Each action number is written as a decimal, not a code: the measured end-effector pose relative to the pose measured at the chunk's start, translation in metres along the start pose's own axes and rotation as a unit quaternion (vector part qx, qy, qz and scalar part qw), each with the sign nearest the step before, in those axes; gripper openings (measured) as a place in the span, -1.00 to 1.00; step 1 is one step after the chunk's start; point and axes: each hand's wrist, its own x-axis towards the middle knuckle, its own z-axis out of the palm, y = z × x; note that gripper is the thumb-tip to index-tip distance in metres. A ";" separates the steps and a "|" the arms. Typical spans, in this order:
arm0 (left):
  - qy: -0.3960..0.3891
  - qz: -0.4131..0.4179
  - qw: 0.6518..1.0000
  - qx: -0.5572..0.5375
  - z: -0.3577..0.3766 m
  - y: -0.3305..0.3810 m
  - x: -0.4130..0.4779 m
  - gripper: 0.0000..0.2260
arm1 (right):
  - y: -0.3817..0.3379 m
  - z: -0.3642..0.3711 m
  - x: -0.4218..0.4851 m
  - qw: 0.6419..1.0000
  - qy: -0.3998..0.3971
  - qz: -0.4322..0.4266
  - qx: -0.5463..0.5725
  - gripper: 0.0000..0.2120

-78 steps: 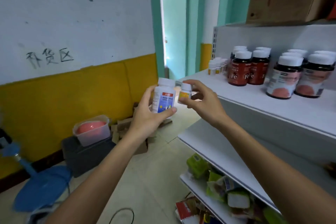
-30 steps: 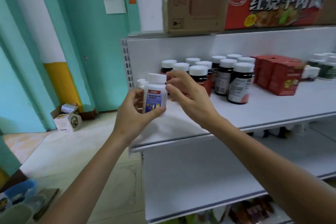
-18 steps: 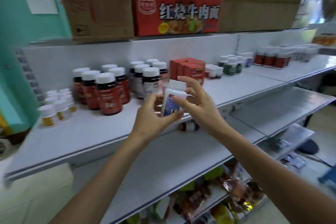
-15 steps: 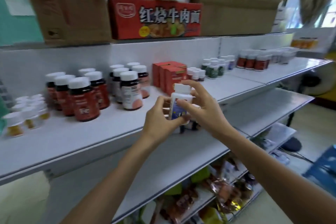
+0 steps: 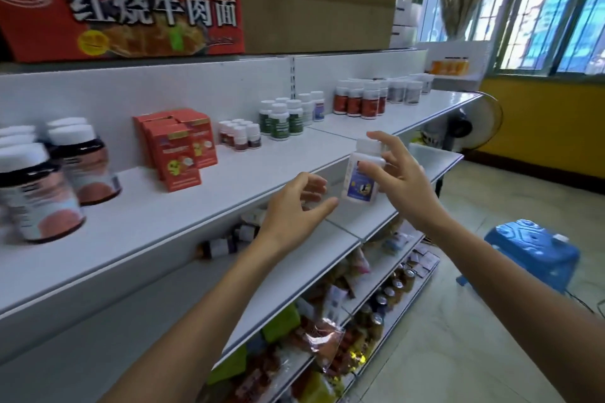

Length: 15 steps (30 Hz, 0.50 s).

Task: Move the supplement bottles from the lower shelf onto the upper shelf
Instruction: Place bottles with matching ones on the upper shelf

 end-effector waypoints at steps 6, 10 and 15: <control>-0.025 0.038 0.999 0.026 0.037 -0.013 0.068 -0.82 | 0.055 -0.030 0.054 0.999 0.030 0.010 -0.029 -0.67; -0.021 0.059 0.997 0.033 0.055 -0.020 0.122 -0.82 | 0.085 -0.047 0.106 0.999 0.020 -0.005 -0.039 -0.67; -0.022 0.051 0.997 0.052 0.066 -0.026 0.187 -0.85 | 0.114 -0.060 0.171 0.999 -0.004 -0.027 -0.045 -0.70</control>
